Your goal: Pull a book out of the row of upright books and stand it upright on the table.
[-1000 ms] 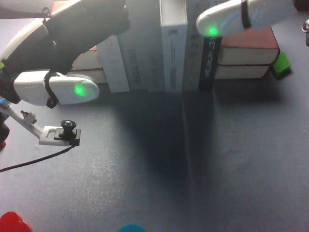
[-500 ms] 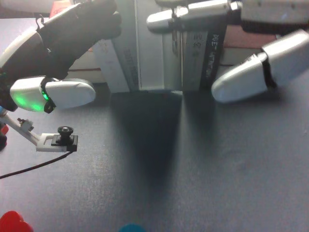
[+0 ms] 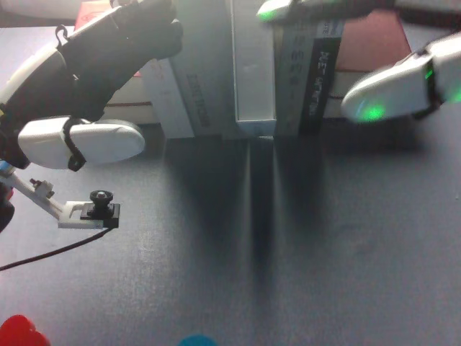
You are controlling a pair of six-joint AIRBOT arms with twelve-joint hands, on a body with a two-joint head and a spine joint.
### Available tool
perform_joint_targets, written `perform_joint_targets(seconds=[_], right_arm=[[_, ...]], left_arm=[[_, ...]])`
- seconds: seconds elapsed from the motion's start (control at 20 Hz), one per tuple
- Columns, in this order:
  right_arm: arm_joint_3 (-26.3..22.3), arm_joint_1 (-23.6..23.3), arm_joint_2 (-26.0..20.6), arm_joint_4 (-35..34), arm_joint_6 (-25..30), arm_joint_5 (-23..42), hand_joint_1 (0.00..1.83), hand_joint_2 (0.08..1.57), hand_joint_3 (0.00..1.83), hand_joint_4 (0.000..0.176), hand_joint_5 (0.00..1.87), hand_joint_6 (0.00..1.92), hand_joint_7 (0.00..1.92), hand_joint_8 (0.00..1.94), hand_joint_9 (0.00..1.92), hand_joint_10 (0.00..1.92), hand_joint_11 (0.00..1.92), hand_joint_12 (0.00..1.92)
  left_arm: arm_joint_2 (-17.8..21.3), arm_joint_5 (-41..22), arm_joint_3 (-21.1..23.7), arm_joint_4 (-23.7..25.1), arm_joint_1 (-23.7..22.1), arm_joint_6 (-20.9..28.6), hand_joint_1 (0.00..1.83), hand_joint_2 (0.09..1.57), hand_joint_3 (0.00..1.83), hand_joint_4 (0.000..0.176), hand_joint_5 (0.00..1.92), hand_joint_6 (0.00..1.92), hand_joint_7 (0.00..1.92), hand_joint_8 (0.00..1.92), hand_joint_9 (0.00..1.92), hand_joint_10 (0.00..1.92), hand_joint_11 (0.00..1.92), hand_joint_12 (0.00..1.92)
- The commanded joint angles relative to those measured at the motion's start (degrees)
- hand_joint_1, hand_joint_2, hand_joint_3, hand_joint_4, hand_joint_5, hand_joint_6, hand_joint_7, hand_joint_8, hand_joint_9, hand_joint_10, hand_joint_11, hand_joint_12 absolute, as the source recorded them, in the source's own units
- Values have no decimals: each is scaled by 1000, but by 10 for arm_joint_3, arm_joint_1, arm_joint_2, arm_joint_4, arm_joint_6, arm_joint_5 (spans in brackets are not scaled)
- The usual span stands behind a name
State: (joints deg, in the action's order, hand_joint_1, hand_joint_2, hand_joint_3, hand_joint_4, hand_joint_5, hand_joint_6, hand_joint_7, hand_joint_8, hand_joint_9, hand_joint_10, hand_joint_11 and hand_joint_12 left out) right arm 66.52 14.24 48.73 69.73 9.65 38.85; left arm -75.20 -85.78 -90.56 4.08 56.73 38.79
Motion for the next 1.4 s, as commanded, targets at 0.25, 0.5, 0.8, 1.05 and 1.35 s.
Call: perform_joint_targets(seconds=[0.25, 0.5, 0.8, 1.05, 1.35], right_arm=[[-42, -133, -38, 26, 13, 51, 556, 1183, 22, 62, 78, 0, 56, 18, 14, 5, 0, 0], [-24, -153, -4, 76, 38, 40, 581, 1165, 6, 128, 188, 9, 0, 0, 26, 2, 2, 3], [49, -138, 74, 202, 156, 25, 1069, 791, 0, 171, 0, 0, 0, 0, 0, 0, 0, 1], [68, -135, 106, 234, 166, 18, 1145, 776, 0, 176, 0, 0, 0, 0, 0, 0, 0, 0], [78, -138, 127, 238, 173, 22, 1132, 825, 4, 176, 0, 0, 0, 0, 0, 0, 1, 1]], left_arm=[[-6, -67, 2, -18, 0, 6, 991, 798, 0, 56, 343, 6, 223, 2, 297, 5, 0, 678], [-10, -66, -1, -19, -5, 6, 1013, 796, 1, 32, 330, 2, 233, 5, 260, 3, 0, 664], [30, -49, 5, -22, 19, 6, 1036, 792, 0, 37, 270, 3, 179, 4, 240, 6, 0, 675], [73, -55, 20, -32, 31, 6, 1069, 755, 0, 61, 285, 0, 189, 0, 257, 0, 0, 641], [94, -57, 32, -47, 53, 6, 1068, 770, 0, 73, 293, 7, 164, 1, 253, 0, 0, 674]])
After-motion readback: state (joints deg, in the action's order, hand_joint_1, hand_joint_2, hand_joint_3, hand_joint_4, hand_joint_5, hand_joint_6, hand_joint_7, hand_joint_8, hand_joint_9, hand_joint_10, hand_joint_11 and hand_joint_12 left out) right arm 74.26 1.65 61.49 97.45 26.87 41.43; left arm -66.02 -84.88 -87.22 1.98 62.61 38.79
